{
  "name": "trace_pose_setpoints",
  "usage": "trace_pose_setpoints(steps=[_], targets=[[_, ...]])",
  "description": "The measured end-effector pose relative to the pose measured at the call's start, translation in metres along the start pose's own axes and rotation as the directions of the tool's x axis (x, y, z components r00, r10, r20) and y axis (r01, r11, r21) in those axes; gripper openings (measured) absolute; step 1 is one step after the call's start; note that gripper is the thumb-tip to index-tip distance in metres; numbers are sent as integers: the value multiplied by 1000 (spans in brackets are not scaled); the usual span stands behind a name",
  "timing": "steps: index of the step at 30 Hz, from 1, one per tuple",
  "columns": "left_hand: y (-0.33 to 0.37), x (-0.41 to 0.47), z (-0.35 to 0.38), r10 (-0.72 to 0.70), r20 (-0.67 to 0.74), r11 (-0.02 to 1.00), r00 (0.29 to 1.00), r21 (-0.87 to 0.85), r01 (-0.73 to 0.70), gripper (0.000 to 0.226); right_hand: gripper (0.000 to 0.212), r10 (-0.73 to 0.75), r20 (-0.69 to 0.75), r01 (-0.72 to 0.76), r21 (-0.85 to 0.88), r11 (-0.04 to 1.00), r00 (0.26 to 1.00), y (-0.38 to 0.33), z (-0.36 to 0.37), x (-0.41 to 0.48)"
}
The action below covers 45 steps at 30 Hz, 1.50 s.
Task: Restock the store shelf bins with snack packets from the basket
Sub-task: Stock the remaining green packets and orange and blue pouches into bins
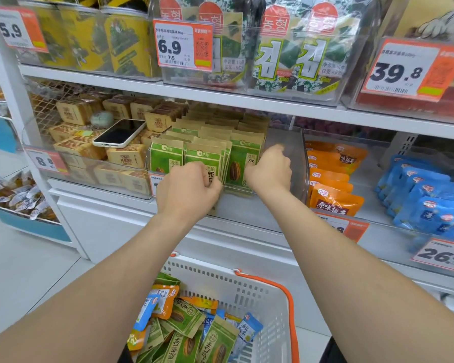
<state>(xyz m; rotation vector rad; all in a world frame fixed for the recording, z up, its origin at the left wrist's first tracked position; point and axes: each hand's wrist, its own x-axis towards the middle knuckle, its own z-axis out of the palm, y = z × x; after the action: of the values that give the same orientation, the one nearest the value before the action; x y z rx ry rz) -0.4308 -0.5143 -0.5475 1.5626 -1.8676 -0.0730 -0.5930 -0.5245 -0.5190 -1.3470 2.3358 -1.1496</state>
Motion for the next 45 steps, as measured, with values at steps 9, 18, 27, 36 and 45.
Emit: trace_pose_setpoints(steps=[9,18,27,36,45], targets=[[-50,-23,-9,42,751,964,660,143,-224,19,15,-661,195,689,-225,689,725,-4,2,-68],[-85,-42,-11,-276,915,898,296,355,-260,36,33,-229,883,802,-228,553,409,43,77,-140],[-109,-25,9,-203,908,882,368,333,-335,34,35,-84,984,941,-122,315,155,80,184,-166],[-111,-10,20,-156,916,897,368,288,-335,34,62,-15,986,611,-93,786,169,125,238,-183],[-109,-8,21,-154,915,892,374,291,-345,39,22,-140,872,506,-136,852,470,112,235,-174]])
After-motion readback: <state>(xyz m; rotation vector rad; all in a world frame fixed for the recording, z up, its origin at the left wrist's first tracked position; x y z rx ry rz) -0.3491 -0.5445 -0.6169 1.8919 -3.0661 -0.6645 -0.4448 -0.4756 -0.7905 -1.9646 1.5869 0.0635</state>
